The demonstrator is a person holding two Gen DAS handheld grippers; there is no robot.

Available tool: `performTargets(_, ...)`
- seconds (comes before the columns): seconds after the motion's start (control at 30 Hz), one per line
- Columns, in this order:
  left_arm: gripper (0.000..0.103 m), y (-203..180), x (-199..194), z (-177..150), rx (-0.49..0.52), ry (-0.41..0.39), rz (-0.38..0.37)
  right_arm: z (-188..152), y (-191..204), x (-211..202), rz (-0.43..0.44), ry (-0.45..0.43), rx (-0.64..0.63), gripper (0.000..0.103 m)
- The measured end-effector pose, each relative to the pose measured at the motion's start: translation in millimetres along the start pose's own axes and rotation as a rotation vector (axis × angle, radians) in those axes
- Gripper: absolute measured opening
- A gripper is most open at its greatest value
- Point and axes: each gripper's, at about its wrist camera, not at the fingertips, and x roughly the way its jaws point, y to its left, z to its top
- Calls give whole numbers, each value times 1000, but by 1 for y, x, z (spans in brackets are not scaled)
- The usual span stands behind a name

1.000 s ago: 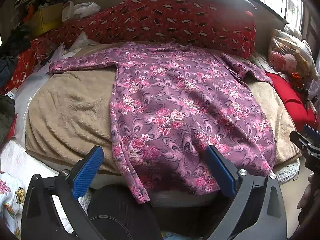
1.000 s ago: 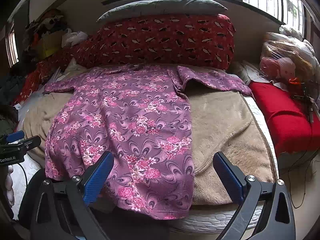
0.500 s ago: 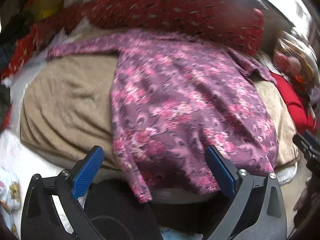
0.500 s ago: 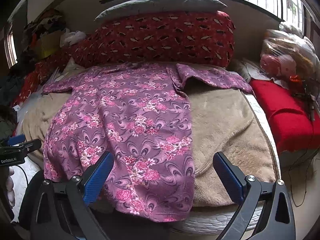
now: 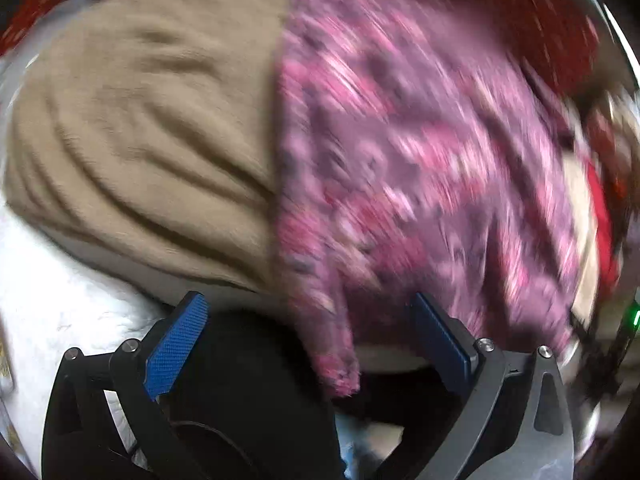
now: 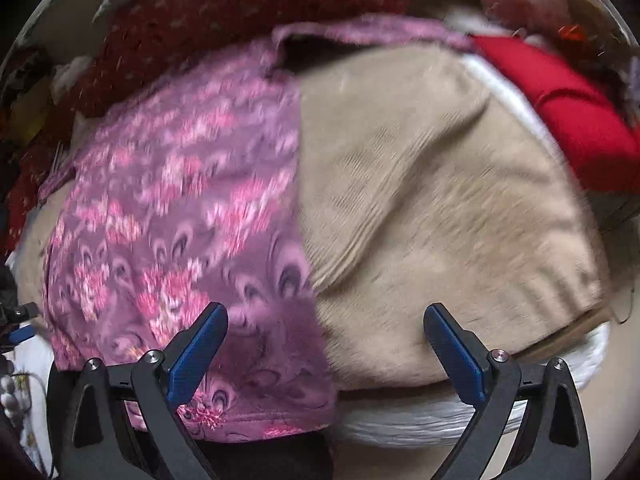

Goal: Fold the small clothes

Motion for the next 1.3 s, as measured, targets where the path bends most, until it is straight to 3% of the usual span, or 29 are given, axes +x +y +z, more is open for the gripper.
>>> performTargets(0.07,88,-15,8,-1,62,5,46,-4,7,4,-28,7,-52,93)
performTargets(0.1,52,-18,9,-1,81,11,49,-5,10,2,-26,-8,-86,78)
performTargets(0.13,6,-21,12,-1,111,38,51,-6,13,-3,-11,-23,-116,50)
performTargets(0.17,4,-22,15,1,125,74,52,-6,14,-8,17,-29,-132,32)
performTargets(0.2,3,-17,11,3,106,71,45,-5,14,-13,56,-28,-138,5)
performTargets(0.3,3,2,-13,10,33,49,-40,-2,8,-37,168,-58,-103,5)
performTargets(0.37,3,21,-49,16,-20,-17,-113,0,2,-73,284,-141,-39,5)
performTargets(0.5,3,47,-84,16,-63,-85,-141,-1,-18,-121,369,-265,39,2)
performTargets(0.6,3,61,-67,9,-93,-55,-146,-5,-29,-121,358,-260,83,2)
performTargets(0.77,3,73,-26,3,-146,94,-82,-22,-48,-58,265,-87,152,2)
performTargets(0.83,4,77,-35,2,-162,67,-121,-26,-55,-35,194,5,198,1)
performTargets(0.87,4,76,-49,6,-153,20,-128,-25,-59,-35,187,9,218,2)
performTargets(0.93,6,66,-71,14,-108,-62,-90,-13,-60,-51,238,-69,240,7)
performTargets(0.97,8,54,-82,24,-67,-110,-55,-2,-55,-63,261,-126,222,7)
performTargets(1.0,21,43,-87,31,-39,-138,-37,4,-50,-68,268,-153,203,8)
performTargets(1.03,44,31,-89,38,-12,-159,-17,16,-41,-71,271,-182,170,12)
performTargets(1.1,61,20,-88,46,21,-192,16,33,-26,-66,270,-203,127,24)
performTargets(1.2,62,-11,-60,60,84,-197,53,46,-7,-39,250,-178,68,26)
performTargets(1.3,61,-34,-17,74,113,-125,101,52,4,11,171,-22,-11,23)
